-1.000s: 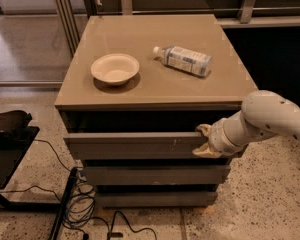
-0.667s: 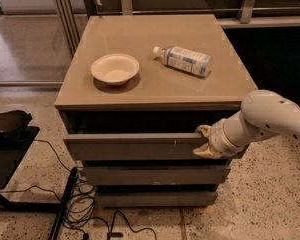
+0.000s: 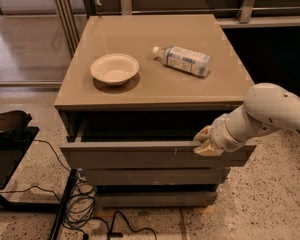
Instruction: Open top drawer
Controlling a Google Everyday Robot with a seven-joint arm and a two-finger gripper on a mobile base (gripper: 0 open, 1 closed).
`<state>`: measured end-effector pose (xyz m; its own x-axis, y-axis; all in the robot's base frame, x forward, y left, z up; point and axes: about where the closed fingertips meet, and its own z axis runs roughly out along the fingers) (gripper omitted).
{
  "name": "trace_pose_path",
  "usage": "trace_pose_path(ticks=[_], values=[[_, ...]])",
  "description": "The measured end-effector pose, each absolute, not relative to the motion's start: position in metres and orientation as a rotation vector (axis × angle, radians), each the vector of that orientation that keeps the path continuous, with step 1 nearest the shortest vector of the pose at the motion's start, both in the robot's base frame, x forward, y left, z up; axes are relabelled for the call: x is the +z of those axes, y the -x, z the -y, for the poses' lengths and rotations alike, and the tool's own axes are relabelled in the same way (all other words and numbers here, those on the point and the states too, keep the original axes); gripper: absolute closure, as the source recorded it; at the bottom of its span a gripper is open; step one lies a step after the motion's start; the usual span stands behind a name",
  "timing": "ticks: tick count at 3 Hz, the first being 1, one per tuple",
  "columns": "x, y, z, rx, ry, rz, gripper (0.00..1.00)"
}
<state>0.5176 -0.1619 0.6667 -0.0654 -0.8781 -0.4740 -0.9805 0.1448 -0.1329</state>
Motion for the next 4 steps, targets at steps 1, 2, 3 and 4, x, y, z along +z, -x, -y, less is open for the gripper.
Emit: trace_pose_path(ticks=[1, 2, 3, 4], values=[[0.6719, -0.5176, 0.1619, 0.308, 1.774, -1.986, 1.00], [0.6718, -0.5176, 0.1618, 0.308, 1.774, -1.986, 0.82], [0.6718, -0.5176, 0.1618, 0.309, 1.774, -1.986, 0.58], [0.6718, -0.5175, 0.1618, 0.309, 1.774, -1.986, 0.35]])
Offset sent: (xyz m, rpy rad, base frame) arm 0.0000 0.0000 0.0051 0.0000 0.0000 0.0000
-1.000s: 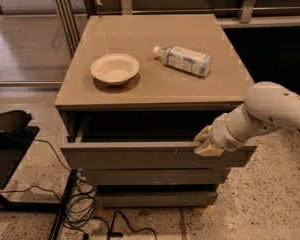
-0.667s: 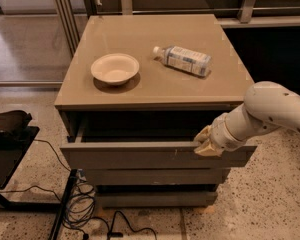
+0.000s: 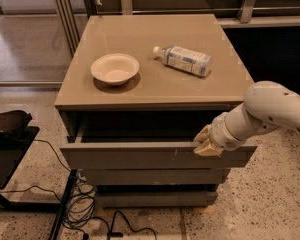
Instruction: Open top drawer
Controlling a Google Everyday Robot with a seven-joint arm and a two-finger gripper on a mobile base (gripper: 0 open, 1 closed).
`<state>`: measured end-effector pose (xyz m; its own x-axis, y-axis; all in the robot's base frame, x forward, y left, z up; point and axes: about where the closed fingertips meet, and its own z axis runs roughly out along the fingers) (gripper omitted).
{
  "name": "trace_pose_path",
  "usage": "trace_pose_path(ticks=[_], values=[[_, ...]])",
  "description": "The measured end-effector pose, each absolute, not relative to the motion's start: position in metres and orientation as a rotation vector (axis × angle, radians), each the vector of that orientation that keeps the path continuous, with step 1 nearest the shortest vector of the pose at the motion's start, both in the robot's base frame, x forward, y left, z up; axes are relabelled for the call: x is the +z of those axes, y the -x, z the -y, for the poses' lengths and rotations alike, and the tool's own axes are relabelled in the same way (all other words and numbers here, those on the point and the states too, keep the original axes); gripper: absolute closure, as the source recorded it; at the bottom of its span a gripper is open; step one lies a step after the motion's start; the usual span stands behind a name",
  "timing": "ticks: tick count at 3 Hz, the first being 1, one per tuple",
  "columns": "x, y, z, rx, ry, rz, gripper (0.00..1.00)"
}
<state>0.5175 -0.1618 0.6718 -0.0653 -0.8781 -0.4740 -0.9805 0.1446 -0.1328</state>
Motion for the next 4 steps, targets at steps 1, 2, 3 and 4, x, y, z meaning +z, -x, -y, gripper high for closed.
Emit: trace_pose_path(ticks=[1, 2, 3, 4], values=[[0.672, -0.518, 0.162, 0.309, 1.774, -1.986, 0.38], [0.668, -0.497, 0.173, 0.317, 1.751, -1.984, 0.61], [0.664, -0.475, 0.178, 0.328, 1.721, -1.969, 0.84], [0.669, -0.476, 0.178, 0.328, 1.721, -1.969, 1.00]])
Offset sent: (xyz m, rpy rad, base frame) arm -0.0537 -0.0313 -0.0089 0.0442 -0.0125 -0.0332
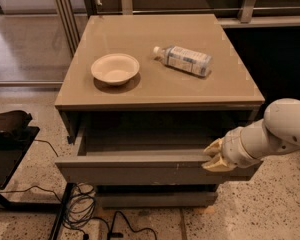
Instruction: Open top drawer
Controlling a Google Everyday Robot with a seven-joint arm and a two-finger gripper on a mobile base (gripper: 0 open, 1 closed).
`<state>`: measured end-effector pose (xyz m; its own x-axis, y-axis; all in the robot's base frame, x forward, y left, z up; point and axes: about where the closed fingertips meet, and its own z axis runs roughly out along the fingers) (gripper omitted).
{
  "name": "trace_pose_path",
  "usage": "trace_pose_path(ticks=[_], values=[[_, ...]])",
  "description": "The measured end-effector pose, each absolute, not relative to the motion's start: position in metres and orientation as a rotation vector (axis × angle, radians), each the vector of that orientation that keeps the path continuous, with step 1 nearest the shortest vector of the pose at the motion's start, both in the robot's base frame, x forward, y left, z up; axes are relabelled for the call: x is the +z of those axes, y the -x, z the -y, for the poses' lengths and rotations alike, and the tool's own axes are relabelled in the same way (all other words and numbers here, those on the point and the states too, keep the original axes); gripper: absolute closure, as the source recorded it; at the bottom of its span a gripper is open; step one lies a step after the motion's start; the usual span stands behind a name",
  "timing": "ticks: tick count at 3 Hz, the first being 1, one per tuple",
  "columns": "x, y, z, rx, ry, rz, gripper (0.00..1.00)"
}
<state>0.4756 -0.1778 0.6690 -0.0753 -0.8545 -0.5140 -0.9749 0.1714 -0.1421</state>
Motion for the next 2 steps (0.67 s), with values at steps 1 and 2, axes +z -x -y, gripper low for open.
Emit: trace_pose_path(ticks=[1, 2], values=[[0.6703, -0.4756, 0.1777, 0.328, 1.722, -1.969, 1.00], [0.6703, -0.4755, 0.1777, 0.328, 1.722, -1.969, 0.81]])
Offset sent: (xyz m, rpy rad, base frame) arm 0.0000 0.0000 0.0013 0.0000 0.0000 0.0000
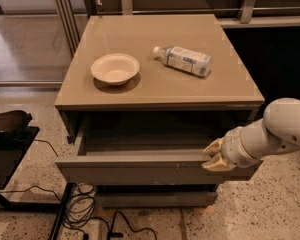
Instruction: Open top drawer
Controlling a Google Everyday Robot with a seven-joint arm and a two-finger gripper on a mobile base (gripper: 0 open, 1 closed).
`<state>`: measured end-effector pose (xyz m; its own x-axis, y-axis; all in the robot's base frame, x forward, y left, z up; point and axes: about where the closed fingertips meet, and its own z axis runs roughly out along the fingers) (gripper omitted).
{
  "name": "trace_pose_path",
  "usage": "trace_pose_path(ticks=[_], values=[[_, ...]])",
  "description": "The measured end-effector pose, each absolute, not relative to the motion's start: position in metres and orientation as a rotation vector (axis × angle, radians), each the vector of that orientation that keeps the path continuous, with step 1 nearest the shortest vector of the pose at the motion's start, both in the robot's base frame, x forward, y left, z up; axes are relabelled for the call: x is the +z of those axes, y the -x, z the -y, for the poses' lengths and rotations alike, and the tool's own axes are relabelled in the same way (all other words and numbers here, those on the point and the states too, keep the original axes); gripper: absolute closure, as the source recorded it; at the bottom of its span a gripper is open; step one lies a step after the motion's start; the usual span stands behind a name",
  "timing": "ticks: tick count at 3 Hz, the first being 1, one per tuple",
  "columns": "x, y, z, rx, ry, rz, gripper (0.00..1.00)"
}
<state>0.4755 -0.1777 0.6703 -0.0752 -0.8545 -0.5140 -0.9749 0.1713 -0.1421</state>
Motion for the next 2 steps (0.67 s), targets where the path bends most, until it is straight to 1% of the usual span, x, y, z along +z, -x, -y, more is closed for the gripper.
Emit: trace_pose_path(ticks=[2], values=[[0.6703, -0.4755, 0.1777, 0.328, 1.722, -1.969, 0.35]])
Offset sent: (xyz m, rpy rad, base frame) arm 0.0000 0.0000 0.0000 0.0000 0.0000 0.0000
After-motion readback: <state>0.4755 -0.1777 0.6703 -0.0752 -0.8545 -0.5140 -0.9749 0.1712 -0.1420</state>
